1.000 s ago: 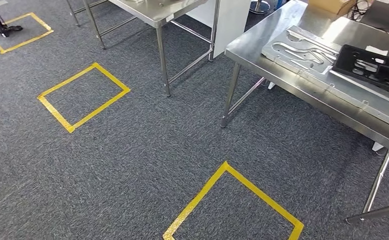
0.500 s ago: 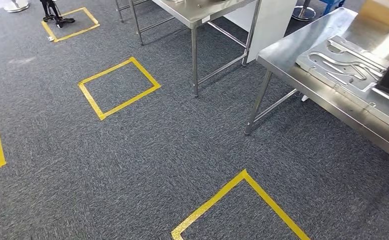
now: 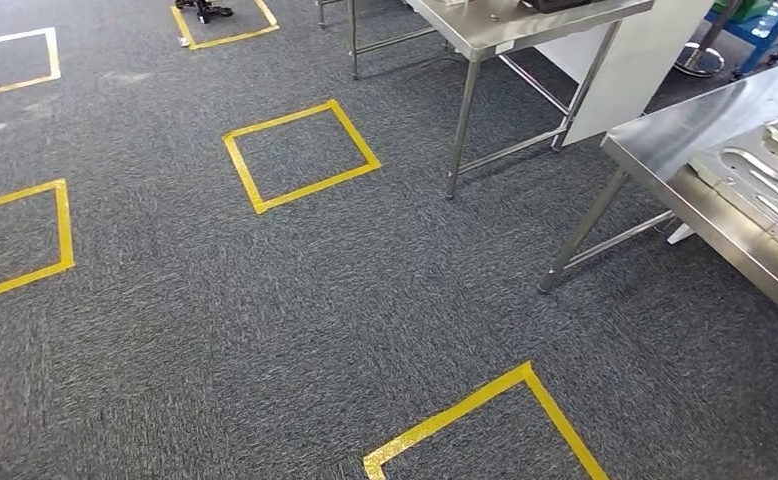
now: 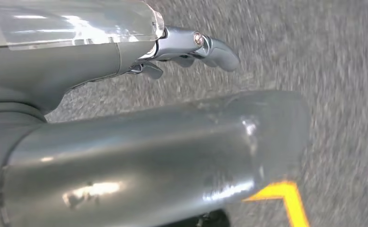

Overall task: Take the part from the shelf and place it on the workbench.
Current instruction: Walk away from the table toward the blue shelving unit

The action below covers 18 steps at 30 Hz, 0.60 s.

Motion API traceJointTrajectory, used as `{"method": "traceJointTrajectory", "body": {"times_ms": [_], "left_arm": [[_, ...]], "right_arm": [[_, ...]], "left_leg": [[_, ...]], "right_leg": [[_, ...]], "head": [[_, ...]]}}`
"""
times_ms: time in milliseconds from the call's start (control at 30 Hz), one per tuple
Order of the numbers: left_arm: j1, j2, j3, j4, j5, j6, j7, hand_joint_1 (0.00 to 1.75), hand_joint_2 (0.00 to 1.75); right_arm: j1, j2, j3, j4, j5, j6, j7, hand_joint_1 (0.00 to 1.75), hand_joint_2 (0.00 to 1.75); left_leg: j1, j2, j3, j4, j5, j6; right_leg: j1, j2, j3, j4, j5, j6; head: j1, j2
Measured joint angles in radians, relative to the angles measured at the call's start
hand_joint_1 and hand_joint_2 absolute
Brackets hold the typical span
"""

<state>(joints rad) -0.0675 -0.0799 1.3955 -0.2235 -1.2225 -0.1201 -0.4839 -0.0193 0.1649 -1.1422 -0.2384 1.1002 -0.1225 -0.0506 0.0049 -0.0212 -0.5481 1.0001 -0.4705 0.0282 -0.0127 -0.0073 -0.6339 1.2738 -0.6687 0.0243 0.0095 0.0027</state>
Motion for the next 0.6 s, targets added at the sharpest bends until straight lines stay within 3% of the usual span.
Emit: {"method": "traceJointTrajectory", "body": {"times_ms": [33, 67, 100, 167, 233, 300, 367, 433, 500, 533, 567, 600], "left_arm": [[0.0, -0.004, -0.001, 0.0, -0.003, 0.004, -0.002, 0.0, 0.0], [0.001, -0.008, -0.002, 0.0, -0.005, 0.008, -0.003, 0.0, 0.0], [0.001, -0.013, -0.004, 0.0, -0.007, 0.012, -0.004, 0.0, 0.0], [0.002, -0.023, -0.008, 0.0, -0.012, 0.02, -0.005, 0.0, 0.0], [0.003, -0.031, -0.014, 0.0, -0.018, 0.027, -0.005, 0.0, 0.0], [0.005, -0.035, -0.02, 0.0, -0.027, 0.034, -0.004, 0.0, 0.0], [0.009, -0.037, -0.025, 0.0, -0.037, 0.038, -0.004, 0.0, 0.0], [0.007, -0.039, -0.031, 0.0, -0.044, 0.038, -0.004, 0.0, 0.0], [0.005, -0.041, -0.038, 0.0, -0.049, 0.038, -0.004, 0.0, 0.0], [0.006, -0.041, -0.04, 0.0, -0.051, 0.038, -0.005, 0.0, 0.0], [0.008, -0.041, -0.042, 0.0, -0.053, 0.038, -0.005, 0.0, 0.0], [0.009, -0.041, -0.044, 0.0, -0.054, 0.038, -0.006, 0.0, 0.0]], "right_arm": [[0.002, -0.002, -0.002, 0.0, -0.002, 0.003, -0.001, 0.0, 0.0], [0.004, -0.004, -0.003, 0.0, -0.003, 0.005, -0.002, 0.0, 0.0], [0.005, -0.007, -0.004, 0.0, -0.004, 0.007, -0.003, 0.0, 0.0], [0.009, -0.013, -0.007, 0.0, -0.005, 0.012, -0.003, 0.0, 0.0], [0.011, -0.017, -0.01, 0.0, -0.007, 0.017, -0.003, 0.0, 0.0], [0.01, -0.019, -0.014, 0.0, -0.007, 0.021, -0.003, 0.0, 0.0], [0.011, -0.021, -0.017, 0.0, -0.007, 0.023, -0.004, 0.0, 0.0], [0.015, -0.022, -0.021, 0.0, -0.006, 0.024, -0.004, 0.0, 0.0], [0.017, -0.023, -0.026, 0.0, -0.004, 0.024, -0.004, 0.0, 0.0], [0.018, -0.023, -0.028, 0.0, -0.003, 0.024, -0.005, 0.0, 0.0], [0.017, -0.024, -0.03, 0.0, -0.001, 0.024, -0.006, 0.0, 0.0], [0.017, -0.024, -0.031, 0.0, 0.0, 0.024, -0.008, 0.0, 0.0]], "left_leg": [[-0.001, -0.015, 0.001, 0.001, 0.0, 0.0], [-0.001, -0.029, 0.003, 0.001, -0.001, 0.0], [-0.001, -0.044, 0.004, 0.003, -0.002, -0.001], [-0.001, -0.069, 0.002, 0.009, -0.005, -0.007], [0.001, -0.09, -0.006, 0.013, -0.006, -0.018], [0.005, -0.108, -0.012, 0.012, -0.004, -0.032], [0.003, -0.075, -0.025, 0.04, -0.024, -0.041], [0.004, -0.017, -0.072, 0.144, -0.082, -0.049], [0.008, 0.006, -0.13, 0.264, -0.132, -0.056], [0.01, 0.011, -0.141, 0.286, -0.133, -0.059], [0.011, 0.016, -0.131, 0.269, -0.115, -0.06], [0.013, 0.023, -0.103, 0.216, -0.084, -0.061]], "right_leg": [[0.0, 0.003, -0.01, 0.012, 0.01, -0.001], [0.0, 0.007, -0.001, -0.015, 0.038, -0.003], [0.0, 0.017, 0.021, -0.073, 0.08, -0.006], [-0.002, 0.068, 0.069, -0.197, 0.142, -0.015], [0.0, 0.099, 0.088, -0.25, 0.157, -0.022], [0.002, 0.079, 0.093, -0.259, 0.159, -0.029], [-0.001, 0.053, 0.101, -0.27, 0.163, -0.041], [0.001, 0.023, 0.107, -0.276, 0.162, -0.051], [0.004, -0.009, 0.108, -0.276, 0.159, -0.055], [0.005, -0.024, 0.109, -0.275, 0.157, -0.055], [0.005, -0.037, 0.111, -0.275, 0.155, -0.054], [0.004, -0.049, 0.114, -0.275, 0.152, -0.051]], "head": [[0.0, 0.0], [0.0, 0.0], [0.0, 0.0], [-0.001, 0.0], [-0.001, 0.0], [-0.001, 0.0], [-0.004, 0.0], [-0.008, 0.0], [-0.01, 0.0], [-0.01, 0.0], [-0.01, 0.0], [-0.01, 0.0]]}}
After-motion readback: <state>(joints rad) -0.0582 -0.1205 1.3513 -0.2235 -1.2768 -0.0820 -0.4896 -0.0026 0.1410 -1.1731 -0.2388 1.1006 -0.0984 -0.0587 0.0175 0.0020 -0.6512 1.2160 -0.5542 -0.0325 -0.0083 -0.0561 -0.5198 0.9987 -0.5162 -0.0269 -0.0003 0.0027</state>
